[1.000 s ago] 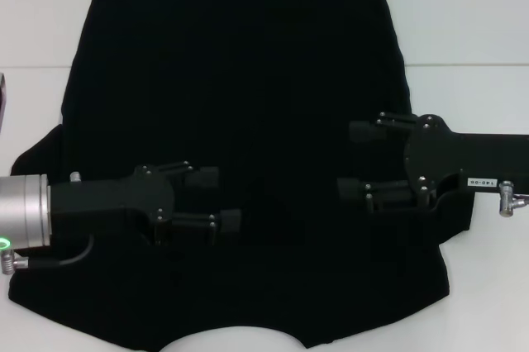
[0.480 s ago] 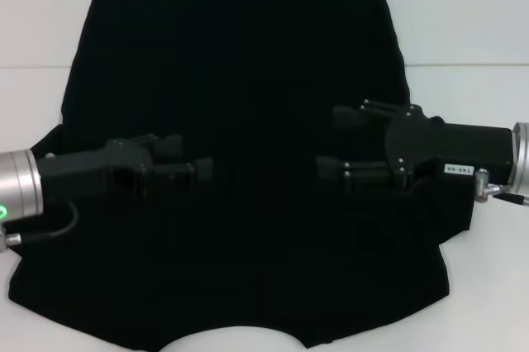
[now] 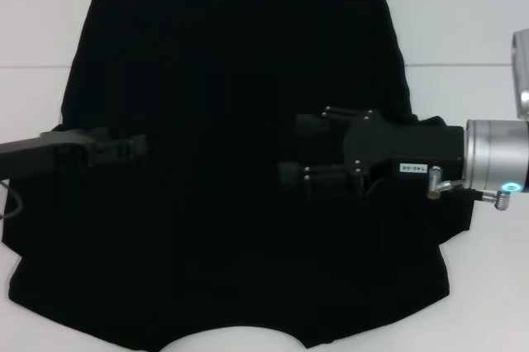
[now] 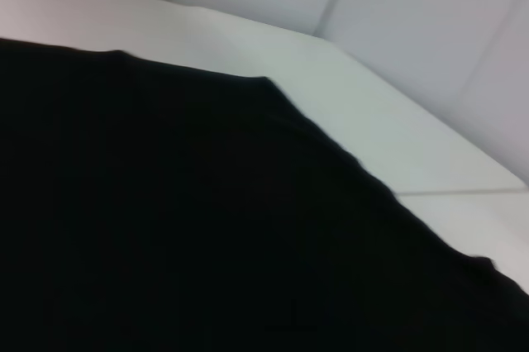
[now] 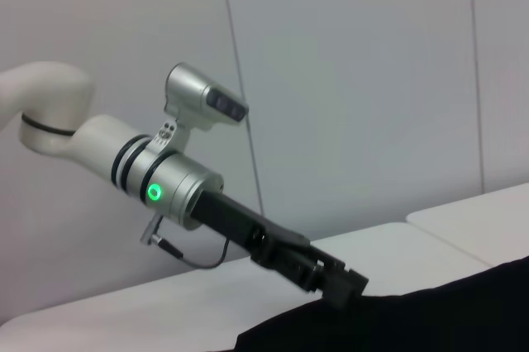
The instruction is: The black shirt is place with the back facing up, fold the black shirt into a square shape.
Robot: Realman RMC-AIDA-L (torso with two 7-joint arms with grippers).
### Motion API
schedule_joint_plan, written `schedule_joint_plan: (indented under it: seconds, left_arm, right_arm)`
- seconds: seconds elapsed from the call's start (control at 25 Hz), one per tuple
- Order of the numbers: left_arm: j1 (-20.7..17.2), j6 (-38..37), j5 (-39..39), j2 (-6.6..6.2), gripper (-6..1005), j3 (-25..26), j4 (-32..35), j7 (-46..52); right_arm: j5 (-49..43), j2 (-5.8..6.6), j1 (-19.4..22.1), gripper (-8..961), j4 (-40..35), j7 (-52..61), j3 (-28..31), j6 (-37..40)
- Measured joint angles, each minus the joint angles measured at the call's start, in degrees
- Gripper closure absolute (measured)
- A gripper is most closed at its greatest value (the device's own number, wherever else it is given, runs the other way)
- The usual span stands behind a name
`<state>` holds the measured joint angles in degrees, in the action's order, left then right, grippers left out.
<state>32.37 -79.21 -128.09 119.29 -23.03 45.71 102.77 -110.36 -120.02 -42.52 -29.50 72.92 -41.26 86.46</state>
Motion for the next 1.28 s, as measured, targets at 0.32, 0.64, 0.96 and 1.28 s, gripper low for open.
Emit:
schedule_joint_plan:
  seconds: [0.32, 0.64, 0.96, 1.28]
  left_arm:
    - [-2.71, 2.78, -4.11, -0.34, 121, 4.83, 4.35, 12.41]
    - [-4.33, 3.85, -8.61, -0.41, 127, 7.33, 6.62, 17.24]
    - [-3.94, 4.05, -15.59, -0.53, 134, 7.28, 9.33, 24.10]
    - [-2.84, 4.93, -19.09, -0.98, 140, 7.10, 9.46, 27.34]
  right_arm:
    - [0.06, 0.04, -0.46, 49, -0.14, 0.86, -1.13, -0.82]
    - [0.06, 0.14, -0.56, 50, -0.51, 0.89, -1.28, -1.28]
    - [0.06, 0.14, -1.17, 51, -0.56, 0.91, -1.15, -1.30]
    - [0.92, 0.14, -1.35, 52, -0.47, 0.90, -1.10, -1.30]
